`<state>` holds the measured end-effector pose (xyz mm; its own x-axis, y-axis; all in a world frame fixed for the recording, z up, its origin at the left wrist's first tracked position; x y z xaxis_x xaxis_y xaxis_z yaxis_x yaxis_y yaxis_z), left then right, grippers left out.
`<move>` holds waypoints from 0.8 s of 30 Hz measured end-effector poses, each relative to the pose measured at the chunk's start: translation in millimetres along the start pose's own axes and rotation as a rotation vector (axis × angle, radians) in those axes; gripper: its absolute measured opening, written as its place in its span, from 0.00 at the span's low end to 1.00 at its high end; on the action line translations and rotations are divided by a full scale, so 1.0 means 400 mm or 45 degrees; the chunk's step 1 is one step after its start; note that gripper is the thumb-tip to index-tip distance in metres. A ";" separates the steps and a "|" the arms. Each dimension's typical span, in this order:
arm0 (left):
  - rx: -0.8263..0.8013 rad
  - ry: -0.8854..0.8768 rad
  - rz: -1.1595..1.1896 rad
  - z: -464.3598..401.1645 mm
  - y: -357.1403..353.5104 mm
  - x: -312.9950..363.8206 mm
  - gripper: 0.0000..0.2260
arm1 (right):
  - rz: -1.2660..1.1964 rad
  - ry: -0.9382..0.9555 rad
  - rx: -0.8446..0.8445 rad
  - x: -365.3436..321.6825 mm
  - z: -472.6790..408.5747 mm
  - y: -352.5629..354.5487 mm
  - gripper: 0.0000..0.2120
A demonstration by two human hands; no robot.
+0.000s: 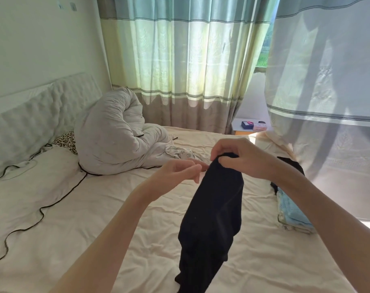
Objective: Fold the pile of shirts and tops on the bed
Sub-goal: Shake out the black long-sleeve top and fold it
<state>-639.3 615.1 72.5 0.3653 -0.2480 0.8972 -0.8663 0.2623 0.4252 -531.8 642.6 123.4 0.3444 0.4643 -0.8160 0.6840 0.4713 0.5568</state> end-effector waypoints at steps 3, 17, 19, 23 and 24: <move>0.004 0.022 0.042 0.016 -0.034 0.003 0.17 | 0.158 0.026 -0.063 -0.026 0.004 -0.030 0.11; -0.091 0.260 -1.019 0.073 0.041 -0.072 0.06 | 0.170 -0.069 -0.062 0.034 0.006 -0.056 0.11; 0.040 0.324 -1.353 0.072 0.075 -0.057 0.07 | 0.220 -0.055 -0.002 0.046 -0.002 -0.066 0.05; 0.533 0.219 -1.347 0.080 0.141 0.027 0.06 | 0.345 -0.120 0.153 0.085 -0.016 -0.057 0.03; 0.627 0.159 -1.289 0.082 0.150 0.050 0.05 | 0.353 -0.134 0.182 0.087 -0.019 -0.052 0.03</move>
<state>-695.1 595.3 112.1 0.9822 -0.0356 0.1842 -0.1825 -0.4089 0.8942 -538.7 654.7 84.5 0.5897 0.4768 -0.6518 0.6357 0.2238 0.7388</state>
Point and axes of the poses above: each hand's wrist, its own z-axis away from the middle knuckle, its own y-axis out of the back of the hand, x = y × z, the point moved 9 cm from there along -z, towards the middle knuckle, and after that the axes turned 9 degrees about -z, right-handed, at the moved point
